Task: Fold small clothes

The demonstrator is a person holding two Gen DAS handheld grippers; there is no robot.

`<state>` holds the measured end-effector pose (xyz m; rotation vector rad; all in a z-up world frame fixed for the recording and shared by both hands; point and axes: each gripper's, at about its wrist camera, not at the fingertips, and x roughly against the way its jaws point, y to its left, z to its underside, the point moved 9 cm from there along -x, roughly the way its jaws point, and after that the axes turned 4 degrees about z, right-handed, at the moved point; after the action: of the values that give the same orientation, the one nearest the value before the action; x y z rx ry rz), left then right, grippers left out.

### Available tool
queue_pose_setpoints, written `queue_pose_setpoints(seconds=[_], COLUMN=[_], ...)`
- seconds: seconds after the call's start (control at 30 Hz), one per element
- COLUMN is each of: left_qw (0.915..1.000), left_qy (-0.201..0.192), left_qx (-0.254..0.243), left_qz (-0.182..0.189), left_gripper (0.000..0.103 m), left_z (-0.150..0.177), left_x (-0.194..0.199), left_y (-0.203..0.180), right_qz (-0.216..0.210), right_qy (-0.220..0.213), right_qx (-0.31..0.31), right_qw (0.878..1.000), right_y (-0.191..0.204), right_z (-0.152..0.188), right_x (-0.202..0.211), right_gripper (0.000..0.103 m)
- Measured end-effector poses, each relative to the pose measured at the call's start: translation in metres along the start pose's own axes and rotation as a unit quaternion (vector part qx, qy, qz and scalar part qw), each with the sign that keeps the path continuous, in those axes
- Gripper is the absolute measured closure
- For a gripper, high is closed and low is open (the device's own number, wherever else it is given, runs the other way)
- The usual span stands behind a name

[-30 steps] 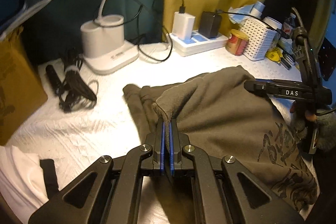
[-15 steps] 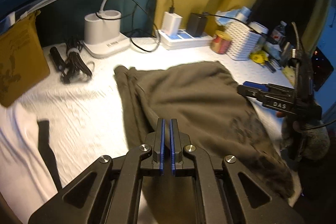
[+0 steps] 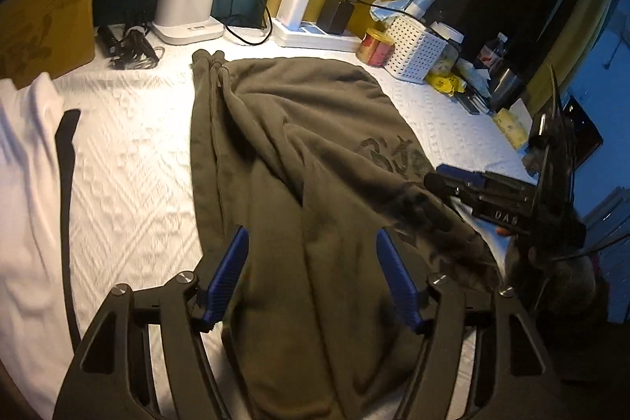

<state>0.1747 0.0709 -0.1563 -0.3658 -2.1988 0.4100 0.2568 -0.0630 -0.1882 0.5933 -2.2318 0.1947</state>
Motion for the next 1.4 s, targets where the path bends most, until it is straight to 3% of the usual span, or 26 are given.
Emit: queue_pose_setpoints(seconds=[0.1,0.23,0.27,0.33,0.4,0.47,0.7,0.87,1.17,1.2,1.33,1.4], left_qw=[0.9998,0.9987,0.9983,0.9968,0.9951,0.9940,0.9960,0.9947,0.9952,0.9953,0.9949,0.9946], left_qy=[-0.008,0.022,0.030,0.052,0.062,0.063,0.038,0.067,0.071,0.071,0.072,0.071], left_qx=[-0.012,-0.041,-0.046,-0.056,-0.072,-0.083,-0.076,-0.074,-0.066,-0.065,-0.070,-0.076], left_qz=[0.010,0.022,0.022,0.023,0.028,0.031,0.028,0.022,0.013,0.013,0.008,0.006], left_gripper=[0.036,0.043,0.056,0.064,0.095,0.099,0.100,0.100,0.096,0.094,0.082,0.060], left_z=[0.006,0.026,0.031,0.043,0.052,0.055,0.049,0.066,0.080,0.081,0.083,0.082], left_x=[0.005,-0.005,-0.008,-0.015,-0.016,-0.012,0.029,0.020,0.016,0.017,0.019,0.022], left_y=[-0.011,-0.026,-0.027,-0.031,-0.036,-0.041,-0.029,-0.023,-0.018,-0.018,-0.022,-0.028], right_qz=[0.003,0.004,0.003,0.003,0.002,0.004,0.007,-0.007,-0.010,-0.011,-0.013,-0.013], right_qy=[0.000,-0.002,-0.003,-0.006,-0.009,-0.009,-0.003,0.011,0.007,0.004,-0.001,0.001], right_qx=[-0.004,-0.006,-0.004,0.000,0.002,0.002,0.004,0.005,0.009,0.013,0.025,0.024], right_qw=[1.000,1.000,1.000,1.000,1.000,1.000,1.000,1.000,1.000,1.000,1.000,1.000], right_y=[0.000,0.001,0.003,0.005,0.006,0.005,0.002,0.012,0.037,0.040,0.042,0.037], right_z=[0.012,0.023,0.025,0.028,0.029,0.032,0.041,0.059,0.091,0.094,0.101,0.102], right_x=[0.008,0.016,0.019,0.023,0.027,0.029,0.031,0.033,0.050,0.052,0.059,0.062], right_gripper=[0.063,0.063,0.063,0.063,0.063,0.063,0.063,0.063,0.064,0.064,0.093,0.095])
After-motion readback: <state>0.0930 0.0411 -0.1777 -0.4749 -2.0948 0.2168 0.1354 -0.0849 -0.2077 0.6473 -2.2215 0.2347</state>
